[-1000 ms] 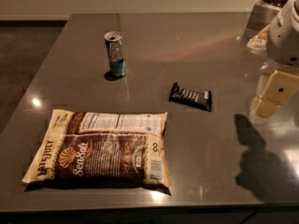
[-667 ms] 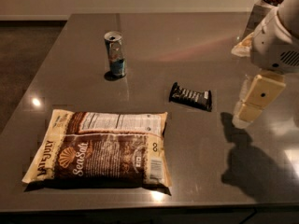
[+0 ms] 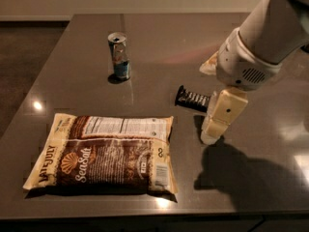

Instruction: Move brown chip bag near rxbar chocolate

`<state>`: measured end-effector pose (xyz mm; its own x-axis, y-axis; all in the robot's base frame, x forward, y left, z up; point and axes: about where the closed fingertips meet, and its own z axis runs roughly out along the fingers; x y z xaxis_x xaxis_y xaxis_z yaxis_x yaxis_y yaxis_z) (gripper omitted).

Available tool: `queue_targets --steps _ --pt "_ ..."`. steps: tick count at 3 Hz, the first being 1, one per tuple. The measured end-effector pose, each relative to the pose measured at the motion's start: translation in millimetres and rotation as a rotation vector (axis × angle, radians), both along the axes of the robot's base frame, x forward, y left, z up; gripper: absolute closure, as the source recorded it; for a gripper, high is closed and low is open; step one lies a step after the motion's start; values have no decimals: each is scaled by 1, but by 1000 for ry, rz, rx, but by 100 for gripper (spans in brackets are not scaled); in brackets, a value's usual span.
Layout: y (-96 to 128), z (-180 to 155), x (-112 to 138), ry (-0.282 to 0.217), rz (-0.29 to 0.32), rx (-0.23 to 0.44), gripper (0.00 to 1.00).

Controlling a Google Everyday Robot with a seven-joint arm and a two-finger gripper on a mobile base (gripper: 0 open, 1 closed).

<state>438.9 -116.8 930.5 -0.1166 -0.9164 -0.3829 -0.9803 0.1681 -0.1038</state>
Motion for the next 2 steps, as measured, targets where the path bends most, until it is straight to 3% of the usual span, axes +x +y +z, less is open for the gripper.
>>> queue_targets --steps 2 --pt "73 -46 -38 106 159 40 0"
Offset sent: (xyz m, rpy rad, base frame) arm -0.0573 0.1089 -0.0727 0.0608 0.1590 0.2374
